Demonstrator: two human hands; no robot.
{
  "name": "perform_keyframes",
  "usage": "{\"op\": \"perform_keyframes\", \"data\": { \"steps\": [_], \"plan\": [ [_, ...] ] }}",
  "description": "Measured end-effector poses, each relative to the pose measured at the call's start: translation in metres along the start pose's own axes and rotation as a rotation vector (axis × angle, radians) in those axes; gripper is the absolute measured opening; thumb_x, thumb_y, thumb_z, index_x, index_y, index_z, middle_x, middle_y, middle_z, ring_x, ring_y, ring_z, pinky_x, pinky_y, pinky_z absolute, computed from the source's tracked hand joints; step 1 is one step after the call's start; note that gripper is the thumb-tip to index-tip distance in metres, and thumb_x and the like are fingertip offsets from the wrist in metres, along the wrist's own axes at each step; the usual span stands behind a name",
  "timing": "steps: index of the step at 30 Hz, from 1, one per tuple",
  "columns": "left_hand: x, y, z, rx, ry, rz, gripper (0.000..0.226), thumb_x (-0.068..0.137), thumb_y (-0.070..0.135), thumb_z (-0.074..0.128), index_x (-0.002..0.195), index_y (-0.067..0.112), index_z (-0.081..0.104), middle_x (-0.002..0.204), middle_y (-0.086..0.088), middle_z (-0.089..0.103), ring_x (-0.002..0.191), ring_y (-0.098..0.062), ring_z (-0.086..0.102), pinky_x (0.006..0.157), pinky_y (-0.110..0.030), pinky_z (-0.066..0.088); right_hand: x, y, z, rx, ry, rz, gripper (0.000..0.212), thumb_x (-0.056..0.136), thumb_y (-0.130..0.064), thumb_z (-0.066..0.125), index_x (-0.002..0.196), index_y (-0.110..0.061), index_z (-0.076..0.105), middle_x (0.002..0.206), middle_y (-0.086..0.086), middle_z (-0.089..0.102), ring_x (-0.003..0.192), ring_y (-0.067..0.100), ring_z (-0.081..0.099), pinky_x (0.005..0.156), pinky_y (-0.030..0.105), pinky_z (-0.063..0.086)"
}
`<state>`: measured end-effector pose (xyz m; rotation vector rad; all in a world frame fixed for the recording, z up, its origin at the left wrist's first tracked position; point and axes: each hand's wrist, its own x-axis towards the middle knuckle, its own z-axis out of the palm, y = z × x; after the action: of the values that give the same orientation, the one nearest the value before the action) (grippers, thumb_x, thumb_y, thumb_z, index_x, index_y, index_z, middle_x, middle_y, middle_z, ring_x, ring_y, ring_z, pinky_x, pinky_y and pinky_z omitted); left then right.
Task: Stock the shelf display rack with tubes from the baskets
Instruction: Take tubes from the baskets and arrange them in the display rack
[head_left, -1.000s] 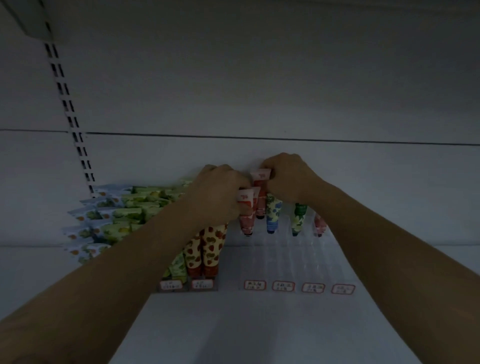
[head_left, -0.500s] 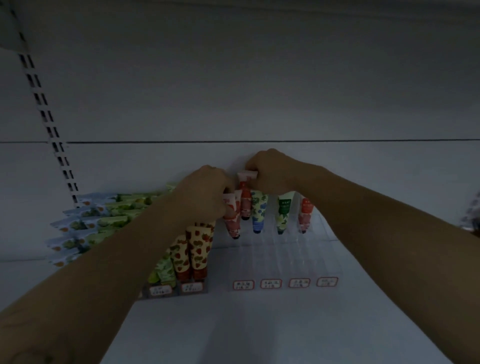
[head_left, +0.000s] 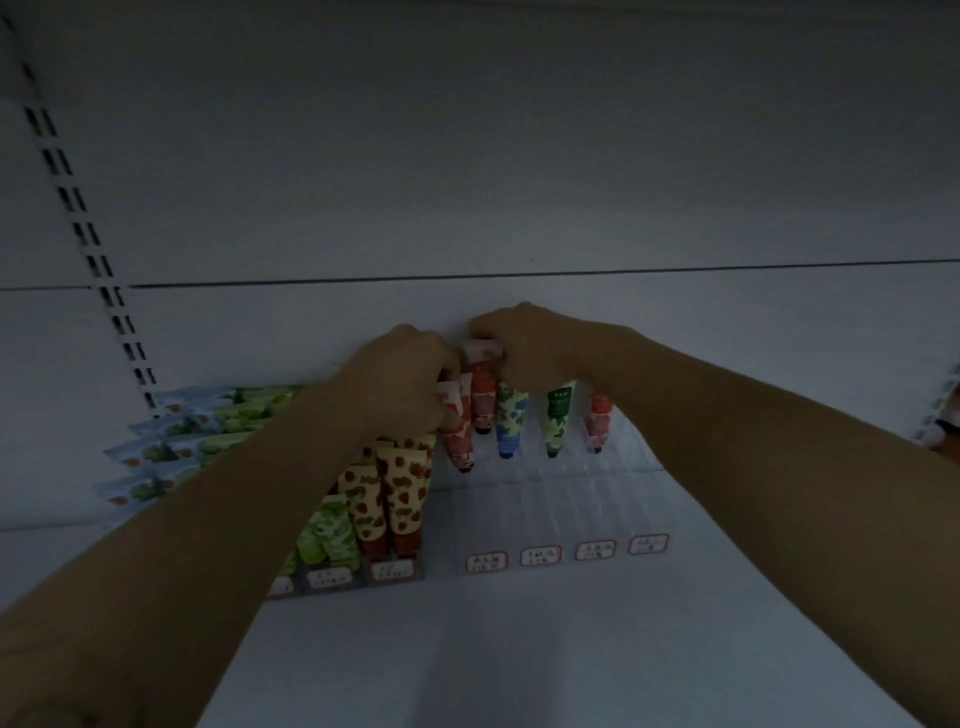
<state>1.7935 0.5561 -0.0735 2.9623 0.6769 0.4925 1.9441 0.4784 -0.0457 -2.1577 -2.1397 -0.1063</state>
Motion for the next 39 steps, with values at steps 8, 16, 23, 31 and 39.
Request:
{"op": "perform_keyframes", "data": {
  "steps": [8,16,23,31,39],
  "plan": [
    [0.002,-0.004,0.0,0.017,-0.039,0.112,0.015,0.076,0.014,0.072,0.086,0.004,0.066,0.084,-0.008,0.064,0.077,-0.022,0.06,0.068,-0.035,0.052,0.0,0.008,-0.001,0.017,-0.016,-0.024,0.032,0.086,-0.007,0.054,0.069,-0.028,0.037,0.075,-0.009,0.043,0.073,0.014,0.045,0.062,0.027,0.032],
    [0.004,-0.008,-0.001,-0.002,-0.074,0.106,0.023,0.076,0.026,0.077,0.085,0.007,0.067,0.081,-0.007,0.064,0.073,-0.02,0.061,0.069,-0.041,0.054,-0.013,0.013,0.011,0.05,0.099,-0.091,0.02,0.088,-0.02,0.061,0.071,-0.02,0.051,0.066,-0.012,0.046,0.066,0.011,0.047,0.053,0.013,0.03],
    [0.002,-0.005,-0.004,0.009,-0.068,0.108,0.021,0.076,0.027,0.077,0.07,0.015,0.06,0.073,-0.005,0.061,0.069,-0.02,0.058,0.065,-0.039,0.053,0.003,0.003,-0.002,-0.166,-0.03,-0.063,0.026,0.082,-0.032,0.07,0.088,-0.007,0.069,0.077,0.007,0.064,0.07,0.02,0.058,0.064,0.029,0.049],
    [0.003,-0.006,0.0,-0.009,-0.036,0.086,0.027,0.075,0.033,0.077,0.081,0.008,0.069,0.076,-0.008,0.065,0.068,-0.02,0.06,0.058,-0.03,0.048,0.012,-0.004,-0.003,-0.254,-0.047,-0.035,0.03,0.087,-0.027,0.062,0.062,-0.012,0.053,0.059,0.001,0.049,0.062,0.021,0.053,0.064,0.03,0.049],
    [0.007,-0.002,-0.005,0.067,-0.075,0.088,0.029,0.076,0.036,0.077,0.071,0.011,0.062,0.064,-0.007,0.059,0.056,-0.019,0.055,0.052,-0.035,0.046,0.015,-0.011,-0.001,-0.289,-0.055,-0.061,0.023,0.086,-0.026,0.063,0.071,-0.008,0.062,0.063,0.003,0.055,0.067,0.021,0.056,0.075,0.031,0.052]
  ]
}}
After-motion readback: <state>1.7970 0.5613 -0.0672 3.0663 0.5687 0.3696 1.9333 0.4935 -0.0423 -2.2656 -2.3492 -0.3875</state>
